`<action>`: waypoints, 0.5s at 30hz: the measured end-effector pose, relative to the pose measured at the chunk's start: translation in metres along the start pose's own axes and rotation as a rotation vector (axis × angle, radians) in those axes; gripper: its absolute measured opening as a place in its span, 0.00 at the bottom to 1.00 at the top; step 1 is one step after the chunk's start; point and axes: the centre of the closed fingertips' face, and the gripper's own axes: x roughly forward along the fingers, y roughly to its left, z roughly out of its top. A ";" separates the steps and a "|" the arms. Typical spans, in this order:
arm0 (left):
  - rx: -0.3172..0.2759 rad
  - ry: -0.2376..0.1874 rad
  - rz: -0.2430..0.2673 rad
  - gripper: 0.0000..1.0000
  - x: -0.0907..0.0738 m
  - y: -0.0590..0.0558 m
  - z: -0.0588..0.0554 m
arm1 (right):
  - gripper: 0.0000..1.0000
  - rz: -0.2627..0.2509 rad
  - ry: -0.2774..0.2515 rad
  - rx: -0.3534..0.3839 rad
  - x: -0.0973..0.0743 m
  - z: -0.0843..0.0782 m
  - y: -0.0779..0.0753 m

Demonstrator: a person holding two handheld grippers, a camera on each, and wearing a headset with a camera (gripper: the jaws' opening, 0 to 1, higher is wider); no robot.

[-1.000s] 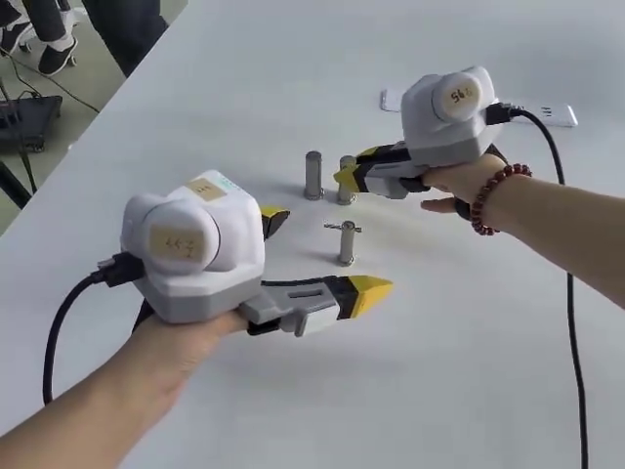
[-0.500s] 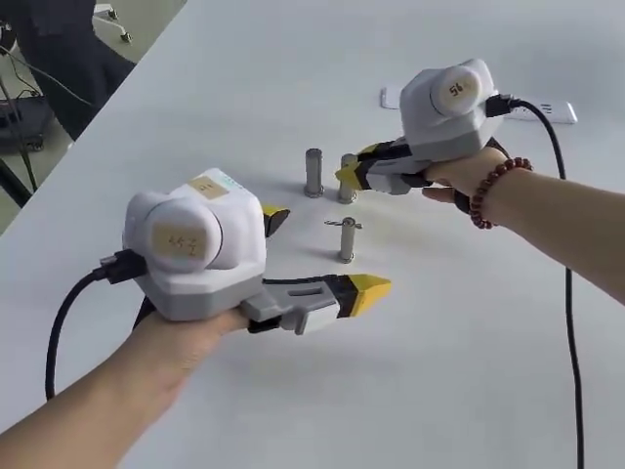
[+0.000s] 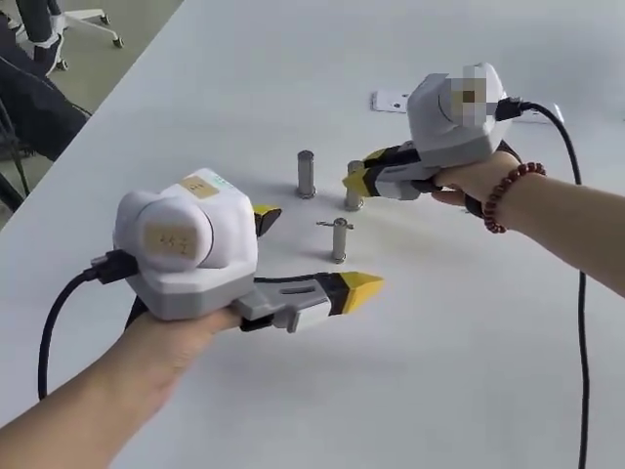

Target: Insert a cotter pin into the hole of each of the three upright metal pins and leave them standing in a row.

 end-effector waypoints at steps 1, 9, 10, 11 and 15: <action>0.000 0.000 0.001 0.80 0.000 0.000 0.000 | 0.08 -0.009 0.000 -0.001 -0.004 0.000 -0.001; 0.004 0.001 0.004 0.79 -0.002 -0.002 0.001 | 0.08 -0.036 0.005 0.022 -0.021 -0.010 0.001; 0.004 0.000 0.004 0.79 -0.002 -0.003 0.001 | 0.08 -0.038 0.005 0.022 -0.023 -0.011 0.001; 0.005 0.000 0.005 0.79 -0.002 -0.003 0.001 | 0.08 -0.049 0.004 0.026 -0.027 -0.013 0.001; 0.010 0.006 0.004 0.79 -0.002 -0.004 0.000 | 0.08 -0.080 0.016 0.030 -0.038 -0.021 0.004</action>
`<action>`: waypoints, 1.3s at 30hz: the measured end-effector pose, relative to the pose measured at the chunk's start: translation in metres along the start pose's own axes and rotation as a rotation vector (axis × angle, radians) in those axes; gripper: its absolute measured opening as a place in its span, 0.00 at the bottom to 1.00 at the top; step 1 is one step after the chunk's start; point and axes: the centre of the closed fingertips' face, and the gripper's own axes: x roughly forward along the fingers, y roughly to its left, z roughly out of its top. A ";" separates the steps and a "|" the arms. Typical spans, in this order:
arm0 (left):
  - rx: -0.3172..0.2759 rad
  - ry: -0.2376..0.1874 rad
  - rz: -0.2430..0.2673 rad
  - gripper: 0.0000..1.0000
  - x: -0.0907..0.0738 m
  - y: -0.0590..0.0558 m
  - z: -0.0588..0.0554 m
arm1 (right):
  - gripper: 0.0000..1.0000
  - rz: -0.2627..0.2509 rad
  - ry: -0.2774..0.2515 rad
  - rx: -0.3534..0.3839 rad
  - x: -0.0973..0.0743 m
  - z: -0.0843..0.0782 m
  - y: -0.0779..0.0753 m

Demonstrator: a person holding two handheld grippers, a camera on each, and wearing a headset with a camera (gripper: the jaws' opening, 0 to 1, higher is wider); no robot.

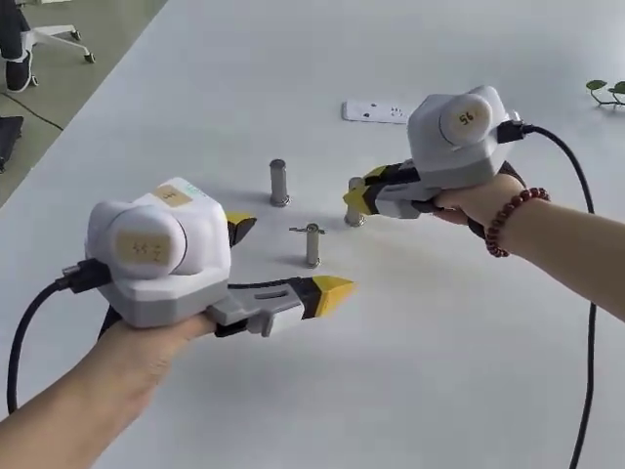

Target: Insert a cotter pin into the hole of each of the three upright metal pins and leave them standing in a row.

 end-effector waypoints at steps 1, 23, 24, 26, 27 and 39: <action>-0.001 0.000 0.000 0.79 0.000 0.000 0.000 | 0.08 -0.005 0.001 0.001 -0.003 -0.002 -0.002; 0.004 -0.003 -0.007 0.77 -0.001 -0.014 0.002 | 0.08 -0.053 -0.002 0.066 -0.049 -0.026 0.028; 0.005 -0.003 -0.007 0.77 -0.002 -0.015 0.002 | 0.08 -0.051 -0.002 0.065 -0.049 -0.027 0.031; 0.008 -0.002 -0.007 0.77 -0.003 -0.016 0.002 | 0.08 -0.048 -0.002 0.065 -0.052 -0.028 0.038; 0.008 -0.002 -0.007 0.77 -0.003 -0.016 0.002 | 0.08 -0.045 -0.001 0.064 -0.051 -0.029 0.038; 0.015 -0.005 -0.010 0.77 -0.006 -0.019 0.003 | 0.08 -0.036 0.008 0.069 -0.055 -0.040 0.061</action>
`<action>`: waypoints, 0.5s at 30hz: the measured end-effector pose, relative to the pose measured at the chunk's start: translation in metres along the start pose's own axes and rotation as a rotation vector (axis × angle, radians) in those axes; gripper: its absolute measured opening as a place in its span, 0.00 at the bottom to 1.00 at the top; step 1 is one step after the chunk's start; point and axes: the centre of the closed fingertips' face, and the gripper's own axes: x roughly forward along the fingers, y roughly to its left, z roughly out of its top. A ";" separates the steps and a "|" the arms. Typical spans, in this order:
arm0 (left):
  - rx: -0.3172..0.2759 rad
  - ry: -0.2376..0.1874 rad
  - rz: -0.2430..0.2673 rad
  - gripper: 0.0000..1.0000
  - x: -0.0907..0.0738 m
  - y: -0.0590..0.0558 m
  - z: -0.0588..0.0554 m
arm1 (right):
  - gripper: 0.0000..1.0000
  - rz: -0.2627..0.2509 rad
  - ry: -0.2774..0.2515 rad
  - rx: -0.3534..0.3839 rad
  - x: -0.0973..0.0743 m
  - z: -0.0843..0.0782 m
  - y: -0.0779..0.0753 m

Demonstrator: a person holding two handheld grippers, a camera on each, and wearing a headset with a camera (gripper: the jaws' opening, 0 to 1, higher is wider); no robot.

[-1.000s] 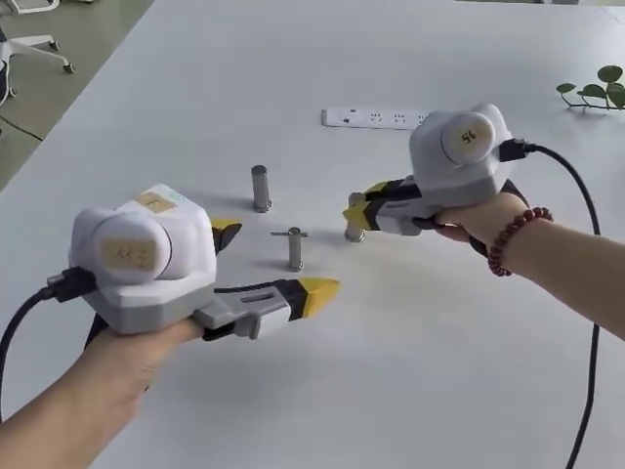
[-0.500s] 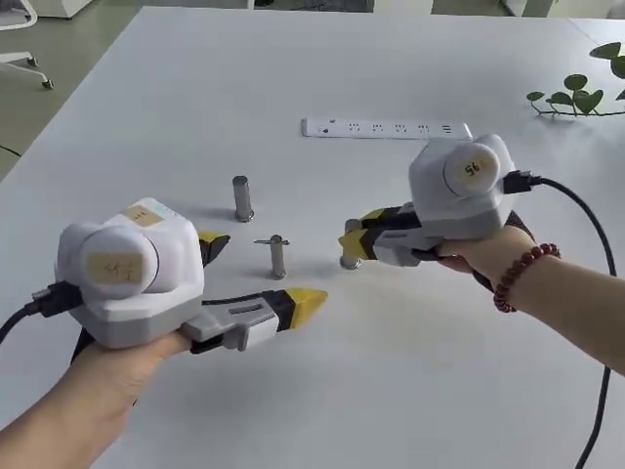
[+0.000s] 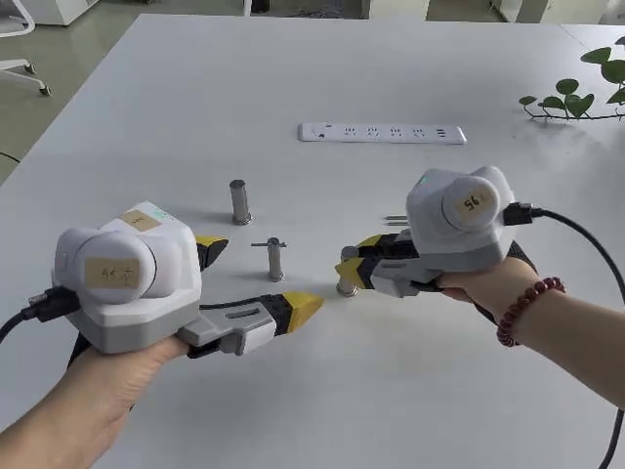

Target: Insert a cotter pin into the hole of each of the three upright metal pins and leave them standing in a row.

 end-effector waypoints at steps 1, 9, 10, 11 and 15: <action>0.000 0.000 0.000 0.77 0.000 0.000 0.000 | 0.08 0.002 0.000 -0.001 0.000 -0.001 0.001; 0.002 0.004 -0.007 0.76 0.001 -0.002 -0.001 | 0.08 0.001 0.005 0.004 0.000 -0.007 0.004; 0.004 0.004 -0.007 0.76 0.001 -0.002 -0.001 | 0.08 0.000 0.002 0.006 0.000 -0.007 0.004; 0.004 0.004 -0.007 0.76 0.001 -0.002 -0.001 | 0.08 -0.003 0.001 0.008 0.000 -0.008 0.004; 0.004 0.008 -0.010 0.76 0.001 -0.003 -0.001 | 0.08 -0.006 -0.005 0.008 0.000 -0.008 0.005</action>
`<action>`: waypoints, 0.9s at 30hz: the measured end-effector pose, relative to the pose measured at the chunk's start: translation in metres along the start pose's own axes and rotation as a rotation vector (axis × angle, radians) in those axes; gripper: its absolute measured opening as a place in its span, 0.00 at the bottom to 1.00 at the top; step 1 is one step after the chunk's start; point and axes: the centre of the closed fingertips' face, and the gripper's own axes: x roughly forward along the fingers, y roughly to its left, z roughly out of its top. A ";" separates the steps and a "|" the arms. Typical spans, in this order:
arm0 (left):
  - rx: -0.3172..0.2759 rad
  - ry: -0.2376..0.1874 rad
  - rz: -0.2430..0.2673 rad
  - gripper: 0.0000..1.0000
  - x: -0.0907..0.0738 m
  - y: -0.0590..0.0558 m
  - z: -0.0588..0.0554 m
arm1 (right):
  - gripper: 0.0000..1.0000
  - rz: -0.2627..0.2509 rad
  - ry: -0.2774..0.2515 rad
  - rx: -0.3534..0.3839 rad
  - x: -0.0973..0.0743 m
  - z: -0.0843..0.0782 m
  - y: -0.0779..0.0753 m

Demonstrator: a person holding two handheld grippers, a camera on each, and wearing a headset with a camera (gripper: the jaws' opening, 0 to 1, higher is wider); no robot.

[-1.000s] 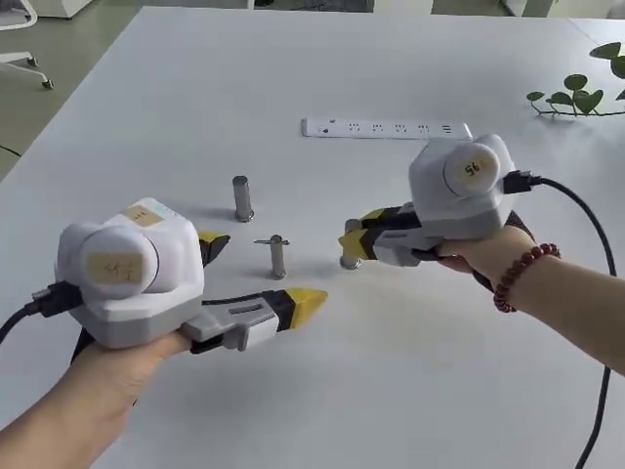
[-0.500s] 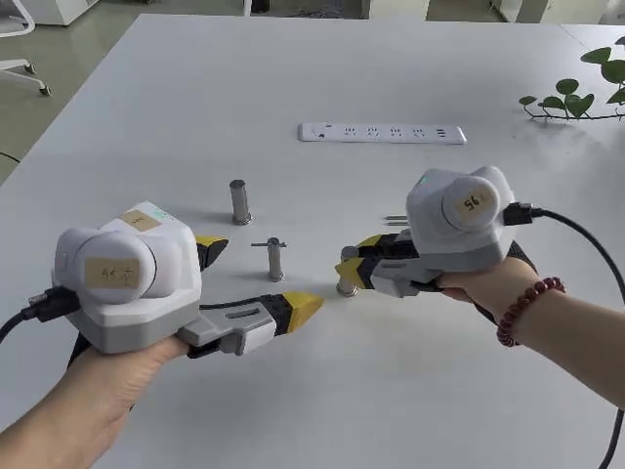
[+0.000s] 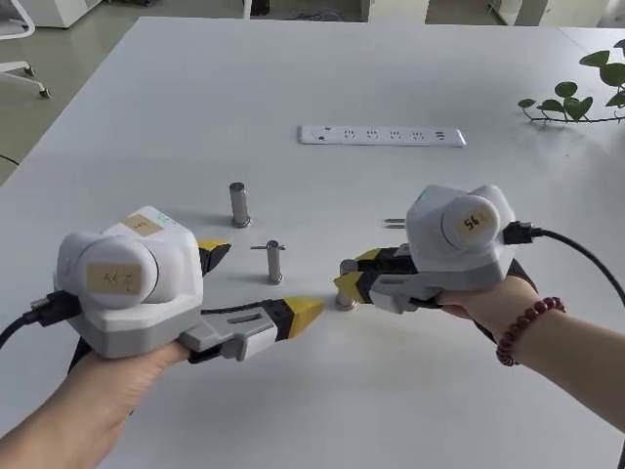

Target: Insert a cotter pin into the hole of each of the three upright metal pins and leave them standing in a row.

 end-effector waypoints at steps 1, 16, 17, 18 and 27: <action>0.001 0.000 0.000 0.76 0.000 0.000 0.000 | 0.08 0.001 -0.001 -0.010 0.000 0.000 0.001; 0.012 0.007 -0.003 0.76 0.000 -0.001 -0.001 | 0.09 0.008 -0.036 -0.032 -0.001 0.001 0.003; 0.011 0.008 -0.003 0.76 0.001 -0.001 -0.001 | 0.10 0.010 -0.049 -0.013 -0.002 0.003 0.003; 0.012 0.008 -0.003 0.76 0.001 -0.001 -0.001 | 0.10 0.010 -0.050 -0.010 -0.002 0.004 0.003; 0.016 0.005 0.004 0.78 -0.001 0.000 0.001 | 0.18 0.036 -0.048 -0.016 -0.010 0.010 0.009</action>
